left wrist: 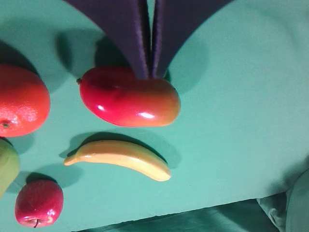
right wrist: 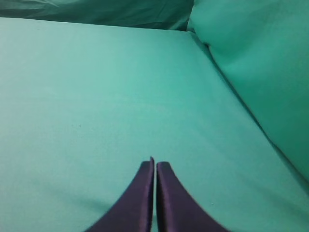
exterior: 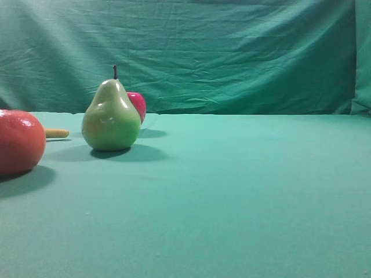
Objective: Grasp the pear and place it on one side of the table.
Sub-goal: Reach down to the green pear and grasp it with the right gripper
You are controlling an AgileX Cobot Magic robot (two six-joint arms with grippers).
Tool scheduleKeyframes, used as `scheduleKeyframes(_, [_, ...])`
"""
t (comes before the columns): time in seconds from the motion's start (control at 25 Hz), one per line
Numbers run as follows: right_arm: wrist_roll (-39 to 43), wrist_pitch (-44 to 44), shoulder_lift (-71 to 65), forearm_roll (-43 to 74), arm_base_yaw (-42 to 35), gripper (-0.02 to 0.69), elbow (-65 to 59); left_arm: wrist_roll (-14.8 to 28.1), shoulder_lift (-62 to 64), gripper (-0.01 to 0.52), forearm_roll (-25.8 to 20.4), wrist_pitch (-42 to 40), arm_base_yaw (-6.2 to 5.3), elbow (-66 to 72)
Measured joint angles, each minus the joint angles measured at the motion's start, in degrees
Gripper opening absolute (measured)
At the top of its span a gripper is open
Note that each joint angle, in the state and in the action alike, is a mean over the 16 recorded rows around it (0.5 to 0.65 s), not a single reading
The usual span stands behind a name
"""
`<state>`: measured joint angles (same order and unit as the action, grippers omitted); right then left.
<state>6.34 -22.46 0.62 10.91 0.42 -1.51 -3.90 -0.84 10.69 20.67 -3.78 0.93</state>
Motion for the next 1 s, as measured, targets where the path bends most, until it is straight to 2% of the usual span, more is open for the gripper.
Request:
scheduleKeyframes(0.76, [-0.1, 0.0, 0.0, 0.4, 0.0, 0.000, 0.0, 0.0, 0.0, 0.000, 0.0, 0.0, 0.00, 0.0])
scheduleKeyframes(1.0, [1.3, 3.6, 0.0, -0.4, 0.0, 0.000, 0.0, 0.0, 0.0, 0.000, 0.0, 0.0, 0.00, 0.0])
